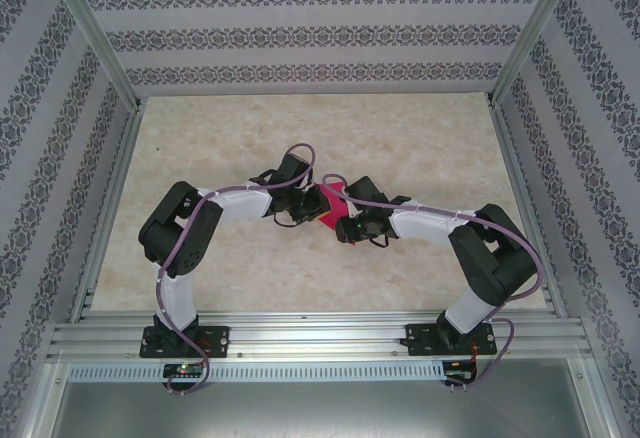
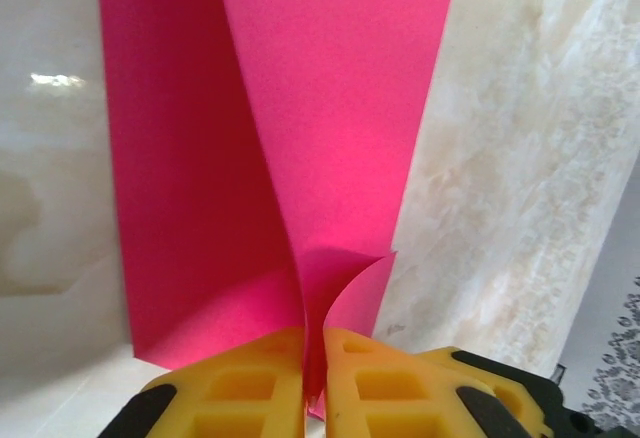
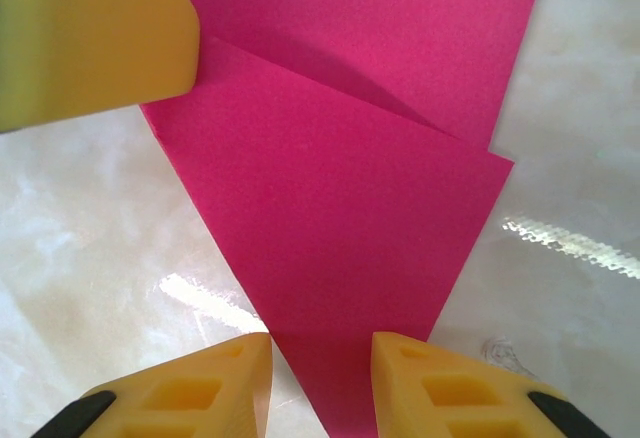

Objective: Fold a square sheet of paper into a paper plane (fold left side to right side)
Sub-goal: Fourth fold the wing at the center of the table.

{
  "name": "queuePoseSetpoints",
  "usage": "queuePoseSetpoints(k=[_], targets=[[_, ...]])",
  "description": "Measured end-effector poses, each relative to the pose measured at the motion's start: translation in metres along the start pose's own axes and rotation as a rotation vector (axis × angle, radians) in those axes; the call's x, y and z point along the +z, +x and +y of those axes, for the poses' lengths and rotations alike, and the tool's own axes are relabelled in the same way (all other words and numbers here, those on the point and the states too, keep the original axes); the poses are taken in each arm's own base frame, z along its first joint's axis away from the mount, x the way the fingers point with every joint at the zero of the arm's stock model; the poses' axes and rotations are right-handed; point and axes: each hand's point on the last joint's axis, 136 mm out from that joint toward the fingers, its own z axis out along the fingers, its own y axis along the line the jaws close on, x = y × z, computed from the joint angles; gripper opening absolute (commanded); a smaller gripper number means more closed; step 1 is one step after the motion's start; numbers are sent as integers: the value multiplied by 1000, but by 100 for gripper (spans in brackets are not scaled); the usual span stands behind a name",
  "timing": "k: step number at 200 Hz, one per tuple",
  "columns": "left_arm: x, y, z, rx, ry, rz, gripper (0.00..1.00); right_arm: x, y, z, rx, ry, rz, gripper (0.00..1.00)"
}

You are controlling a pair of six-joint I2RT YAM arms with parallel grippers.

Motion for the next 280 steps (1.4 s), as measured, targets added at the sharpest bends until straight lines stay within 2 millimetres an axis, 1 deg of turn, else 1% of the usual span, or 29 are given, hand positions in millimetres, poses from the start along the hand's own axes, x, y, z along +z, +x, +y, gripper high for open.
queuePoseSetpoints(k=[24, 46, 68, 121, 155, 181, 220, 280], targets=[[0, 0, -6, -12, 26, 6, 13, 0, 0, 1, -9, 10, -4, 33], [0, 0, -7, -22, 31, 7, 12, 1, 0, 0, -16, 26, -9, 33], [0, 0, -7, -32, 30, 7, 12, 1, 0, 0, -36, 46, -16, 37], [0, 0, -7, -46, 30, 8, 11, -11, -4, 6, -121, 102, -80, 37], [-1, -2, -6, -60, 30, 6, 11, -11, -3, 6, -148, 128, -92, 37], [-1, -2, -5, -67, 30, 9, 11, -6, -2, 4, -155, 142, -88, 37], [0, -1, -5, -67, 31, 12, 11, 2, 3, 1, -156, 154, -64, 35], [0, -1, -5, -68, 30, 13, 11, 3, 2, 0, -155, 161, -68, 29]])
